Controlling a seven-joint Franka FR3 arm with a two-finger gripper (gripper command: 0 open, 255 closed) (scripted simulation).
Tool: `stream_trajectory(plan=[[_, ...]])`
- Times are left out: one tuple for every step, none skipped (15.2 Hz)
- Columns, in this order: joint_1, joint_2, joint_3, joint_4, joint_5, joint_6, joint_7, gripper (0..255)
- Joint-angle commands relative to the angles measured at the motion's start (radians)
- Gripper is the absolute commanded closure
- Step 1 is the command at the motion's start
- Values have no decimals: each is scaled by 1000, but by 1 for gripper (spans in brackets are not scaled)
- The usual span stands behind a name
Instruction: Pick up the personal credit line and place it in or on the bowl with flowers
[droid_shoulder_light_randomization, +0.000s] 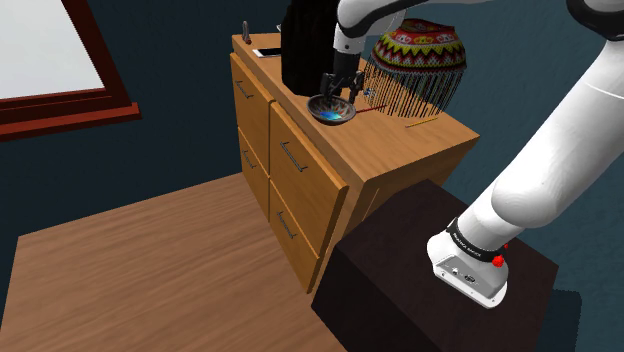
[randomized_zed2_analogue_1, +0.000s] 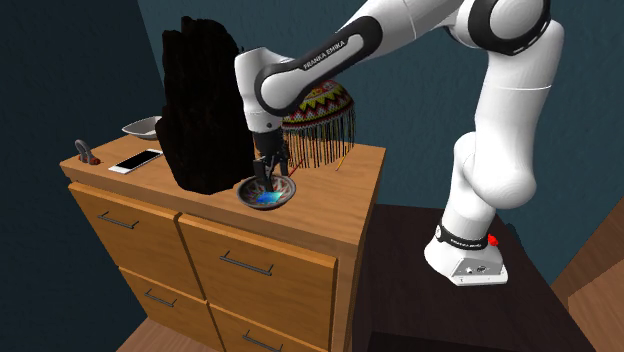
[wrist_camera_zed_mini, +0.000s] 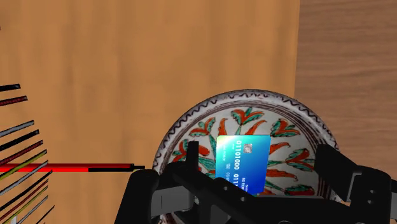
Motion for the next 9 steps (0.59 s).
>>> stream_trajectory(plan=[[0,-12,0,45,-1,-58,3,0],[-1,-16,-1,67,-2,-84,3,0],[-1,-16,-1,67,-2,-84,3,0],[-1,-16,-1,67,-2,-84,3,0],[-1,-16,-1,67,-2,-84,3,0],[-1,-16,-1,67,-2,-84,3,0],[-1,-16,-1,67,-2,-84,3,0],[-1,-16,-1,67,-2,-84,3,0],[-1,-16,-1,67,-2,-84,3,0]])
